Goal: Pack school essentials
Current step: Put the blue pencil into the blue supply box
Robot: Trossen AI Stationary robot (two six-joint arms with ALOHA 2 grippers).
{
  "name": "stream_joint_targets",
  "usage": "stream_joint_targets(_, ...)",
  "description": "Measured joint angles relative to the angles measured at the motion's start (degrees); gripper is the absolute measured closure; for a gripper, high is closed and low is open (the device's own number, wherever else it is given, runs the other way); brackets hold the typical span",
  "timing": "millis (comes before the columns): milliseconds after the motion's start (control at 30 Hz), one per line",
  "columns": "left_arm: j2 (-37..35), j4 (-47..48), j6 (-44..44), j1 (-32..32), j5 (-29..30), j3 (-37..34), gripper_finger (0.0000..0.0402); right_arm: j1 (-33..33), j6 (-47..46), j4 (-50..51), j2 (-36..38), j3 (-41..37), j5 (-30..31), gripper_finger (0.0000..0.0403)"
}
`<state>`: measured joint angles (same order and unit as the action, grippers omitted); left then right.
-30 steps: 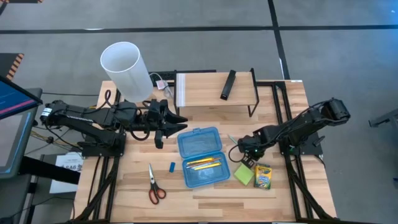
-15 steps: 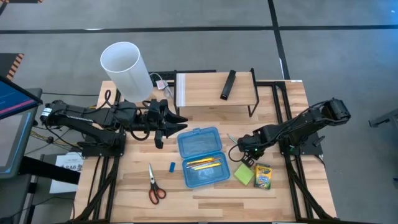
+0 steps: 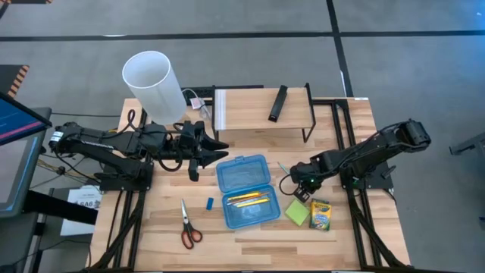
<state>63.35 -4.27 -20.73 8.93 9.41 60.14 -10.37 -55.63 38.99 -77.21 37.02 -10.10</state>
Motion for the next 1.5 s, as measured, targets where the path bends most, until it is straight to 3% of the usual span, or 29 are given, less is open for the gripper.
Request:
stream_joint_targets(333, 0.0, 0.0, -1.0, 0.0, 0.0, 0.0, 0.0285, -2.4, 1.9, -1.0, -5.1, 0.1, 5.1, 0.0230)
stream_joint_targets(533, 0.0, -0.2, -1.6, 0.0, 0.0, 0.0, 0.0285, -5.6, 1.7, -1.5, -10.9, 1.0, 6.8, 0.0195)
stream_joint_targets(700, 0.0, -0.2, -2.5, 0.0, 0.0, 0.0, 0.0285, -6.3, -0.3, -2.1, -11.2, 1.0, 6.9, 0.0231)
stream_joint_targets(1067, 0.0, -0.4, -2.4, 0.0, 1.1, 0.0, 0.0285, -3.5, 0.2, -4.1, -10.4, 0.6, 3.6, 0.0385)
stream_joint_targets(1500, 0.0, -0.4, -2.4, 0.0, 1.1, 0.0, 0.0285, -3.0, -2.4, -3.3, -5.7, -0.2, 4.7, 0.0397)
